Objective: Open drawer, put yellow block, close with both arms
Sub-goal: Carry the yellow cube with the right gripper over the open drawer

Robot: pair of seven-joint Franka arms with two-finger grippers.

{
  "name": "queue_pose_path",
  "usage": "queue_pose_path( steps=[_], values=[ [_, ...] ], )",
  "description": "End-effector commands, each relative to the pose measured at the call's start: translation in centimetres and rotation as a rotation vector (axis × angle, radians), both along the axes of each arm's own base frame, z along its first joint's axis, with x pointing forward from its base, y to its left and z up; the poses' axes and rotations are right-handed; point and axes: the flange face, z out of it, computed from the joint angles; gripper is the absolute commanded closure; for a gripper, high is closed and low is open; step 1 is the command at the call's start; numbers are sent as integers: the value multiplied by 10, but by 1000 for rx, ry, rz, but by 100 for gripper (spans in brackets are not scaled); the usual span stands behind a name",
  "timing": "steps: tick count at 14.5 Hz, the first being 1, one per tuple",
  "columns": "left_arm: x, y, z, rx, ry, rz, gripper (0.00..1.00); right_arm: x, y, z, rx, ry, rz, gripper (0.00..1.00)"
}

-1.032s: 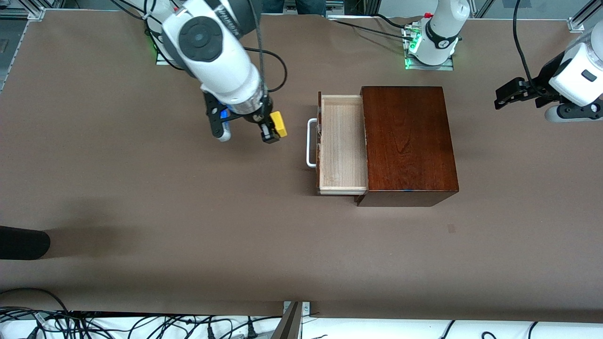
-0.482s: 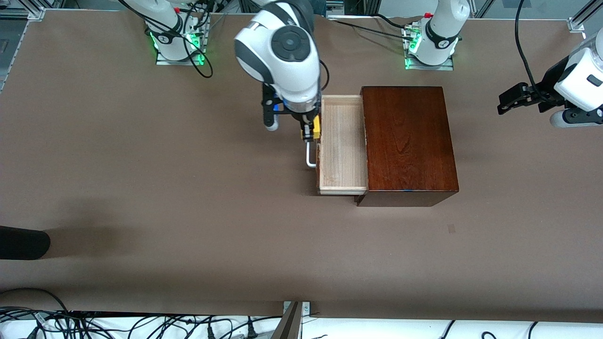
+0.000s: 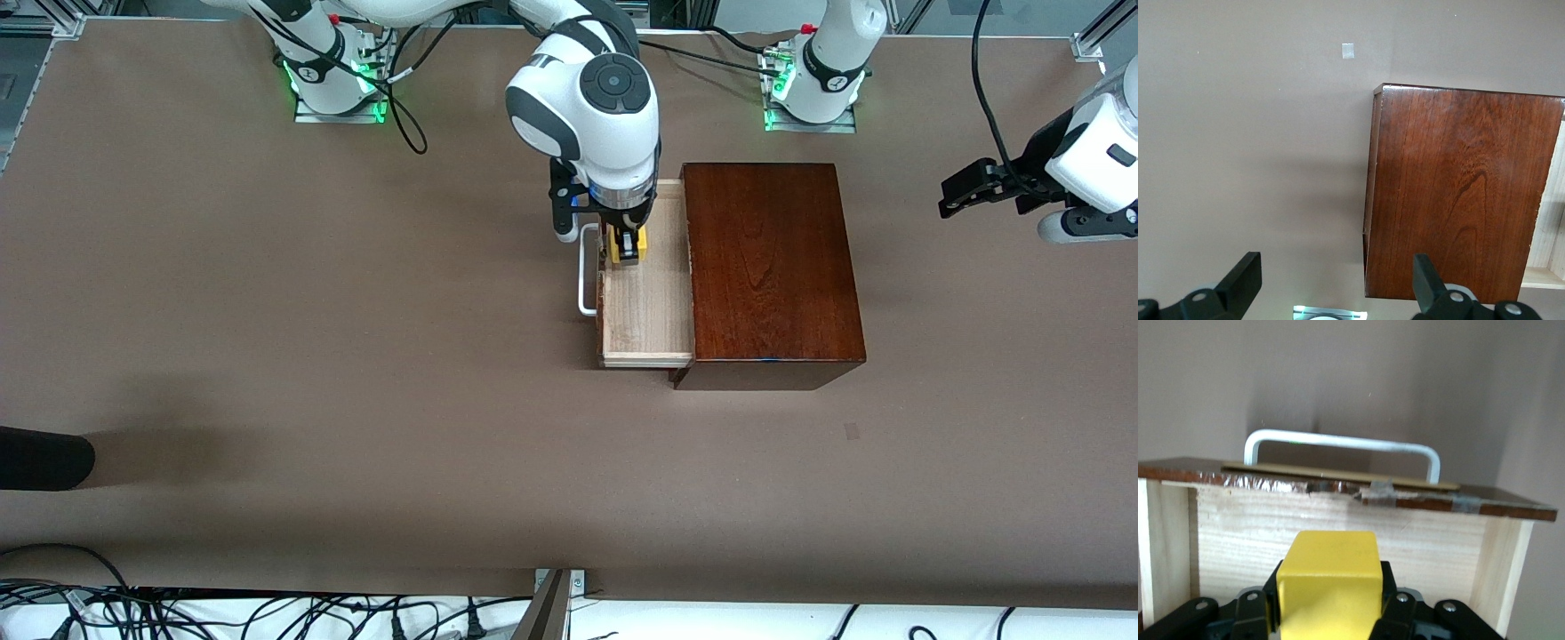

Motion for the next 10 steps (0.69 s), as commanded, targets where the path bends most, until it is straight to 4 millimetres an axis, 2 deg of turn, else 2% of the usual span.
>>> queue_pose_path(
  steps=[1,3,5,8,10],
  values=[
    [5,4,5,21,-10,-7,0,2,14,-21,9,-23,-32,100],
    [5,5,5,22,-12,-5,0,3,16,-38,0,-10,-41,100],
    [6,5,4,23,-11,-5,0,2,19,-47,-3,-5,-40,100],
    [6,7,4,22,-12,-2,0,2,22,-53,5,-11,-77,100],
    [7,7,2,23,-9,-2,0,-5,28,-59,-3,-13,-68,100]
  ],
)
